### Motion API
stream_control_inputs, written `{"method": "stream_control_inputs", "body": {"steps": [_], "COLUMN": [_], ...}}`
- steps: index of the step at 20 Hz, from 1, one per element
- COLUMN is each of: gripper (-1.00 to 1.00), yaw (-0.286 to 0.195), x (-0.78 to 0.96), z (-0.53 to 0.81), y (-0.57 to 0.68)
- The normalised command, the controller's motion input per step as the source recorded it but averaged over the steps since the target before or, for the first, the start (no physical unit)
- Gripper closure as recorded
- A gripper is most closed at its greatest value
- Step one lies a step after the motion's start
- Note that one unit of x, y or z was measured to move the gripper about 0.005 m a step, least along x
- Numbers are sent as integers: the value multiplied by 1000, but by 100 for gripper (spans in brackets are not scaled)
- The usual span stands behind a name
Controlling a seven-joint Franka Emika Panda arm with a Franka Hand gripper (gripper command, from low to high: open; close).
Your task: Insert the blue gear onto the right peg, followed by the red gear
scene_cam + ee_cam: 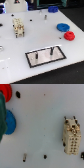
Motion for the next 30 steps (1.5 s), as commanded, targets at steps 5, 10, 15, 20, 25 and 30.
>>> {"method": "stream_control_inputs", "body": {"steps": [5, 10, 15, 20, 25, 30], "gripper": [-100, -100, -100, -100, -100, -100], "yaw": [0, 0, 0, 0, 0, 0], "x": [-451, -432, -344, -289, -256, -239], "z": [0, -10, -185, -320, -401, -508], "y": [651, 695, 673, 645, 549, 313]}}
